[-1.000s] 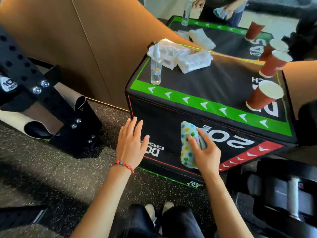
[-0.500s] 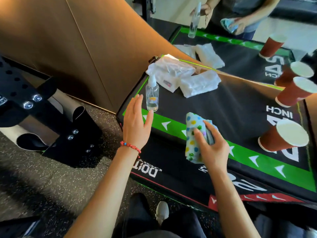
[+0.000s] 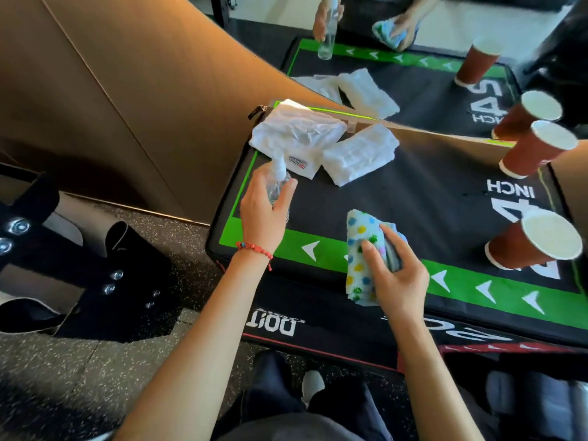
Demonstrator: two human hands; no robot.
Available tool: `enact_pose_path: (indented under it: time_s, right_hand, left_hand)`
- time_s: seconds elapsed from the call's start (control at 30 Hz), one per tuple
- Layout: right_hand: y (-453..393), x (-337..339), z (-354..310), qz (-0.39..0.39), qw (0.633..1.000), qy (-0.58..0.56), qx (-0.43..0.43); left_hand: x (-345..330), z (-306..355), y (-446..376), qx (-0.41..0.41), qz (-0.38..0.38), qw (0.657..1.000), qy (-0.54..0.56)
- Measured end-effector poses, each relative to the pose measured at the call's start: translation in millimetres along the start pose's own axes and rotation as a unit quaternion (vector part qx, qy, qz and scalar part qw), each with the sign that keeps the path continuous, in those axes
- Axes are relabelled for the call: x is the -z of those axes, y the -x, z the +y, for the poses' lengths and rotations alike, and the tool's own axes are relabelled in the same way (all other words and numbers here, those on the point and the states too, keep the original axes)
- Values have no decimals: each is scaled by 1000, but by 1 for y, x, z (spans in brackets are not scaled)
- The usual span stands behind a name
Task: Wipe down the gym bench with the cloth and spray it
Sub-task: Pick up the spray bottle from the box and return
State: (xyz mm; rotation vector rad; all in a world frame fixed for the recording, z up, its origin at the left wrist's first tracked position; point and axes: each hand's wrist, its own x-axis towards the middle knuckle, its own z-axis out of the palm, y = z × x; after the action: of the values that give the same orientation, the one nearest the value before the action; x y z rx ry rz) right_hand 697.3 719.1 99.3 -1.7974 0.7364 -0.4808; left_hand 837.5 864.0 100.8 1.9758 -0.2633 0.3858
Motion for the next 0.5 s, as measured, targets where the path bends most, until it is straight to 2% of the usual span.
enact_pose_path:
  time_s: [0.3,0.43,0.5]
  right_hand:
    - [23,-17,-6,95,994,-36,-27]
    - [36,-15,-4,150,987,-47,-36]
    - [43,-10,-4,179,981,-55,-42]
  left_hand:
    - [-1,-5,-17,1,-109,988,110]
    - [-3,8,-13,19,-167,968,186]
    - [-5,18,-8,39,-209,948,238]
